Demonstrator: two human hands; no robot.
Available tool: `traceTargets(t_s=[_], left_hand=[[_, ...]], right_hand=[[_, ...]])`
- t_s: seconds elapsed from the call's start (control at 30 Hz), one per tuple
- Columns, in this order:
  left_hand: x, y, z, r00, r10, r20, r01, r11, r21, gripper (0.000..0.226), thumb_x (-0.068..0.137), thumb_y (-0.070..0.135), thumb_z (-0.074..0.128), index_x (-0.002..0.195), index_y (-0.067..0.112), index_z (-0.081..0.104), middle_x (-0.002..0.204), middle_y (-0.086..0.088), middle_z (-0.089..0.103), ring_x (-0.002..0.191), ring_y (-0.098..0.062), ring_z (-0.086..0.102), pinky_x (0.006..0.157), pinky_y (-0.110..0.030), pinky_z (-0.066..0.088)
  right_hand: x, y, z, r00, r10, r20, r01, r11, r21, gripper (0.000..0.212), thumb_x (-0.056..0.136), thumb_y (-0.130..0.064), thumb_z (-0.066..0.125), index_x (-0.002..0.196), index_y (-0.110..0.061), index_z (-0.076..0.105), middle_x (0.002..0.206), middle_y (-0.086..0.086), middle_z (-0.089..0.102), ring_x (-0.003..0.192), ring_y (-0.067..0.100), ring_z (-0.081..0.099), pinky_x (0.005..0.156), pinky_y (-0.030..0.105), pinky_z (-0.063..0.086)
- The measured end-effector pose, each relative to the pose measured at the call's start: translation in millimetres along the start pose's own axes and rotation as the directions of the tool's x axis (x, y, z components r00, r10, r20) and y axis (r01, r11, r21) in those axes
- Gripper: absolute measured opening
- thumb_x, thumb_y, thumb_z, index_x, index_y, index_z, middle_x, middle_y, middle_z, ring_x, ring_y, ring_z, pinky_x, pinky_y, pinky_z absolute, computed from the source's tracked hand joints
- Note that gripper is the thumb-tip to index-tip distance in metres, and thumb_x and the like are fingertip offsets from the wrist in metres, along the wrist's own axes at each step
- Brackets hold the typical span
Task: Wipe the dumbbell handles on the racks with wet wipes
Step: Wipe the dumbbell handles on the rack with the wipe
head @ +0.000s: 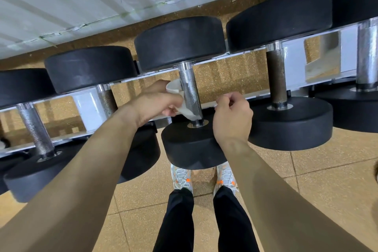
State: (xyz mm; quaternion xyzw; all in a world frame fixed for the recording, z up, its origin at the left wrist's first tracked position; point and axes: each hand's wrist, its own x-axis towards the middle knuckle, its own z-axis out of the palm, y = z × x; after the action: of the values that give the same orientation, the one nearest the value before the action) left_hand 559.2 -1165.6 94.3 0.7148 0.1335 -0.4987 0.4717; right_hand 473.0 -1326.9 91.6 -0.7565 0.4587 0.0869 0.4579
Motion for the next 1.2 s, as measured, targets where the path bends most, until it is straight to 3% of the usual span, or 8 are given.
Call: traceTargets(t_s=[0.17,0.3,0.43,0.57,0.7,0.87,1.0,1.2], left_hand=[[-9,-2,-1,0.937,0.097,0.336,0.052,0.911,-0.41,0.022,0.086,-0.008,0.065,0.092,0.007,0.05,0.124,-0.019,0.069,0.113,-0.028,0.069,0.088,-0.028,0.059],[8,-11,12,0.994,0.05,-0.096,-0.06,0.993,-0.097,0.032,0.081,0.026,0.082,0.108,0.013,0.07,0.099,-0.007,0.077,0.078,-0.014,0.07,0.064,-0.023,0.056],[22,-13,43,0.946,-0.016,-0.325,-0.043,0.984,-0.173,0.062,0.059,0.051,0.089,0.108,0.021,0.066,0.102,0.002,0.074,0.095,-0.014,0.071,0.088,-0.037,0.057],[38,-6,67,0.963,-0.042,-0.265,-0.101,0.858,-0.504,0.082,0.047,0.038,0.089,0.119,0.011,0.062,0.106,-0.007,0.076,0.1,-0.028,0.073,0.095,-0.051,0.056],[49,-4,70,0.985,-0.003,-0.175,-0.106,0.787,-0.608,0.035,0.078,0.018,0.082,0.106,0.004,0.068,0.093,-0.005,0.077,0.081,-0.02,0.073,0.075,-0.036,0.06],[51,-19,52,0.974,0.053,0.219,0.086,0.809,-0.581,0.013,0.083,0.02,0.073,0.08,0.014,0.062,0.071,0.001,0.063,0.066,-0.011,0.06,0.067,-0.025,0.053],[49,-31,49,0.949,0.052,0.311,0.107,0.875,-0.472,0.014,0.082,0.012,0.074,0.091,0.01,0.064,0.086,-0.008,0.07,0.085,-0.02,0.069,0.089,-0.037,0.057],[37,-7,82,0.92,-0.17,-0.353,0.058,0.95,-0.308,0.031,0.075,0.031,0.088,0.091,0.018,0.065,0.083,0.0,0.073,0.072,-0.017,0.07,0.059,-0.027,0.055]], right_hand=[[0,-1,0,1.0,0.016,-0.008,-0.016,1.0,-0.008,0.018,0.095,-0.022,0.049,0.085,-0.018,0.064,0.076,-0.001,0.065,0.072,0.02,0.06,0.063,0.032,0.042],[0,-1,0,1.0,0.012,-0.003,-0.012,1.0,-0.005,0.019,0.094,-0.023,0.049,0.083,-0.018,0.063,0.074,-0.001,0.064,0.072,0.023,0.06,0.065,0.034,0.047],[0,-2,0,1.0,0.01,-0.002,-0.01,1.0,-0.009,0.02,0.095,-0.023,0.048,0.083,-0.019,0.063,0.074,0.0,0.064,0.072,0.024,0.06,0.066,0.035,0.049],[-1,-3,1,1.0,0.014,-0.006,-0.014,1.0,-0.011,0.02,0.095,-0.024,0.048,0.083,-0.019,0.063,0.074,0.001,0.065,0.073,0.026,0.061,0.068,0.039,0.052],[0,-3,1,1.0,0.014,-0.009,-0.014,1.0,-0.013,0.021,0.095,-0.025,0.047,0.08,-0.02,0.062,0.073,0.001,0.063,0.072,0.026,0.059,0.069,0.041,0.053],[0,-4,1,1.0,0.017,-0.005,-0.017,1.0,-0.025,0.022,0.095,-0.025,0.047,0.079,-0.019,0.061,0.075,0.002,0.065,0.073,0.026,0.06,0.07,0.042,0.053],[0,-4,0,1.0,0.013,0.004,-0.012,0.999,-0.03,0.021,0.096,-0.025,0.048,0.082,-0.02,0.063,0.078,0.001,0.066,0.076,0.025,0.062,0.069,0.039,0.053],[0,-4,0,1.0,0.013,-0.01,-0.014,0.999,-0.043,0.022,0.096,-0.025,0.047,0.085,-0.018,0.064,0.076,0.002,0.064,0.076,0.026,0.059,0.066,0.034,0.045]])
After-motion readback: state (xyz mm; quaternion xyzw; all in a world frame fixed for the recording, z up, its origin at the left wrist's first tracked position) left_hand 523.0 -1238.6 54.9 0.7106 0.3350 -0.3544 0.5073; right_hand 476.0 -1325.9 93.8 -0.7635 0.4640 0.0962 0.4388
